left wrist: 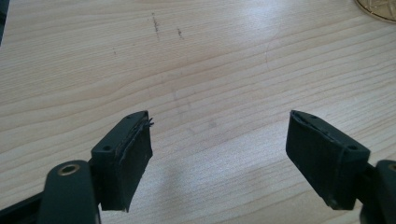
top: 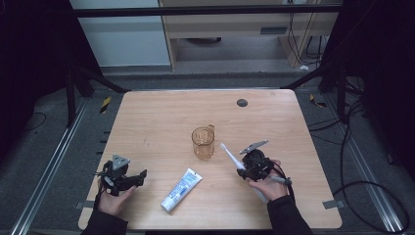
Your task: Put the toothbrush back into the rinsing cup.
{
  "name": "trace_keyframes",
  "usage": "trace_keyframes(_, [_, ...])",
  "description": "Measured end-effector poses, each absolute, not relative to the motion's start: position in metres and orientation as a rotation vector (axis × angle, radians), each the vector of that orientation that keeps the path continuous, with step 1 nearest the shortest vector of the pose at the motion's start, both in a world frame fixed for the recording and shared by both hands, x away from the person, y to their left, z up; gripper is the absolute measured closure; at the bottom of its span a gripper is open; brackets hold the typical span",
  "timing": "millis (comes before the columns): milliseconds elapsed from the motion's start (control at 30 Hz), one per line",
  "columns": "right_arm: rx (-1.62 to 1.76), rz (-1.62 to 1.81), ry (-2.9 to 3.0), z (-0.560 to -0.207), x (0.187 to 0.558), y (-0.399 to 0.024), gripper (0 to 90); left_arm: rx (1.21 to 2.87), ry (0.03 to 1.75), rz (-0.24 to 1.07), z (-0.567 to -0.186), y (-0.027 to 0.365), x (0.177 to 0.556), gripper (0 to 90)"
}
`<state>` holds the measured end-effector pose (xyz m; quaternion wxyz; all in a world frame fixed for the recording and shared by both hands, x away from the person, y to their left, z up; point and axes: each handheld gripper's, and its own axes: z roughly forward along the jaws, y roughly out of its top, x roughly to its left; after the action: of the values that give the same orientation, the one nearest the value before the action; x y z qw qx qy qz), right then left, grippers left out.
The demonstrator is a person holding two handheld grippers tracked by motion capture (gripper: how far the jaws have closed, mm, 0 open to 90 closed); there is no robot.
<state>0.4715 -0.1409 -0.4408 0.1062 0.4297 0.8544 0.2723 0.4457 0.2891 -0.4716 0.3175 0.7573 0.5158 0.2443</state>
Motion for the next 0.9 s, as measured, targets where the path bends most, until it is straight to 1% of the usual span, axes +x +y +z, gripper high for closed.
trace_keyframes(133, [1.267,0.882,2.465,-0.434,0.470,-0.144,67.4,1.992,1.358,0.643,-0.472,0.289,0.446,21.8])
trace_keyframes(900, [1.252,1.090,2.320,-0.410,0.469,-0.145,67.4,1.991,1.357,0.642,-0.472,0.289,0.446,21.9])
